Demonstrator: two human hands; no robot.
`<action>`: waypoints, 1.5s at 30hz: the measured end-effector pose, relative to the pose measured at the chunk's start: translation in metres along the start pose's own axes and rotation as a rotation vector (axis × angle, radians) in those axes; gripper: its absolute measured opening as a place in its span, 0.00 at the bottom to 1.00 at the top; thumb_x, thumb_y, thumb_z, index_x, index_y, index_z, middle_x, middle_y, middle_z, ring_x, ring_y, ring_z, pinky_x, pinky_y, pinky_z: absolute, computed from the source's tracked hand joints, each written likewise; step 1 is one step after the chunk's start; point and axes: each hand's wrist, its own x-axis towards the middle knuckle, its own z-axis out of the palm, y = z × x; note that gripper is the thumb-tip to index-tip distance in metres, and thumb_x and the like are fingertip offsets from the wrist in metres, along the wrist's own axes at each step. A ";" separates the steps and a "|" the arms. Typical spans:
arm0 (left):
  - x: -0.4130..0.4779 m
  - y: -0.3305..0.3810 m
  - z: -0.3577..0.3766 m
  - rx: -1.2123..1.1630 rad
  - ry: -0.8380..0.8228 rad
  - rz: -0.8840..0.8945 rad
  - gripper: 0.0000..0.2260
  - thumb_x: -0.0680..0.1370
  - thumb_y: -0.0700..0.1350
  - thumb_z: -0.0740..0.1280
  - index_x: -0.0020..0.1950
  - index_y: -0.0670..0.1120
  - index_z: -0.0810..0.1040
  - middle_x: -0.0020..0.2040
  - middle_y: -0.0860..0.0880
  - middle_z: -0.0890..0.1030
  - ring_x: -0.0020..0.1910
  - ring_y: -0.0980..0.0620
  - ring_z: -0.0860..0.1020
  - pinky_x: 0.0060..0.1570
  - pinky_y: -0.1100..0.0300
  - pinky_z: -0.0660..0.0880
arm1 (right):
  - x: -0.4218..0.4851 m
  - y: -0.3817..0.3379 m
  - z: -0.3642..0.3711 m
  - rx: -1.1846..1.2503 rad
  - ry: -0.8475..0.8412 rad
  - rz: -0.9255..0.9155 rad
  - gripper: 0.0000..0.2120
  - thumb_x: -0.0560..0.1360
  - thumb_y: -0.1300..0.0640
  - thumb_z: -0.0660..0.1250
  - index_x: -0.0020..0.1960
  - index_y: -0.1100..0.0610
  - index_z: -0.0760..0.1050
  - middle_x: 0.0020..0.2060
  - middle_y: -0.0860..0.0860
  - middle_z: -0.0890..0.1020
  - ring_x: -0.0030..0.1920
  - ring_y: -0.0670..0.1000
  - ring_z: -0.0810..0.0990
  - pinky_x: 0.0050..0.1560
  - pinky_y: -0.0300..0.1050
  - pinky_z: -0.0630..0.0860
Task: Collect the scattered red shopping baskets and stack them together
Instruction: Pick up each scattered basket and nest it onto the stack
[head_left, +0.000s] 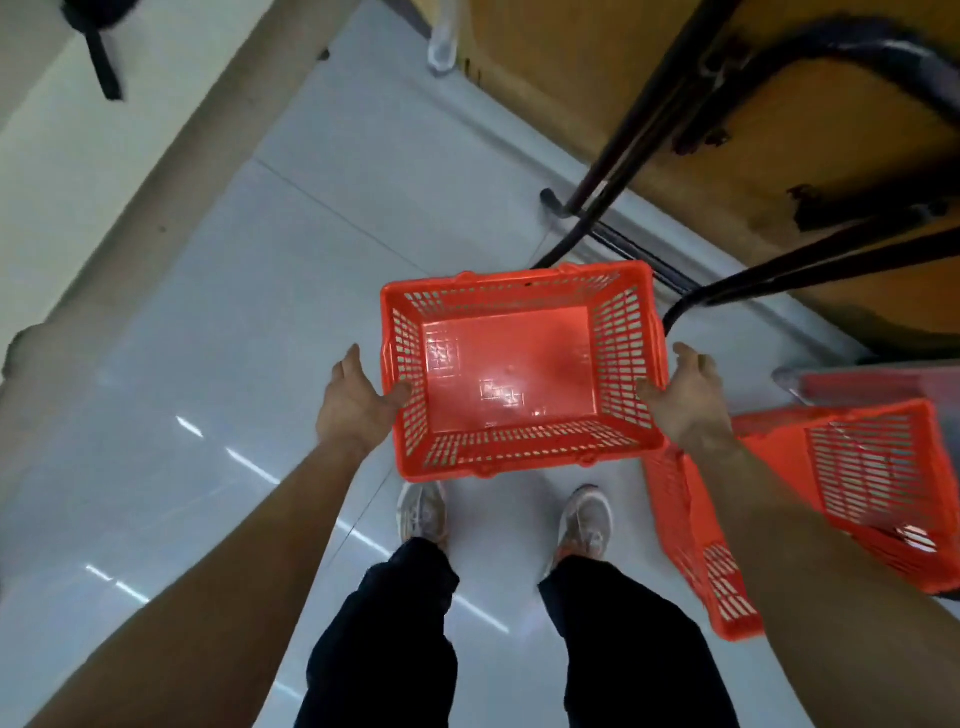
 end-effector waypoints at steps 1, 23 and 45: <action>0.014 -0.007 0.019 -0.020 0.016 -0.006 0.44 0.73 0.64 0.70 0.81 0.46 0.54 0.78 0.43 0.64 0.73 0.40 0.68 0.66 0.39 0.71 | 0.016 0.013 0.017 -0.011 0.020 0.001 0.34 0.73 0.55 0.72 0.73 0.65 0.63 0.66 0.66 0.68 0.66 0.69 0.67 0.68 0.59 0.64; -0.101 0.063 -0.060 -0.268 0.343 0.186 0.20 0.82 0.56 0.57 0.74 0.59 0.63 0.59 0.53 0.82 0.50 0.49 0.83 0.52 0.41 0.81 | -0.051 0.077 -0.061 0.482 0.232 0.028 0.10 0.78 0.57 0.66 0.59 0.58 0.72 0.49 0.61 0.83 0.50 0.64 0.82 0.48 0.51 0.75; -0.360 0.280 -0.251 -0.040 -0.151 0.924 0.25 0.74 0.50 0.63 0.72 0.54 0.72 0.54 0.44 0.84 0.52 0.40 0.82 0.52 0.49 0.76 | -0.522 0.091 -0.243 0.802 0.732 0.743 0.06 0.80 0.56 0.63 0.53 0.58 0.72 0.47 0.58 0.82 0.48 0.63 0.81 0.45 0.51 0.74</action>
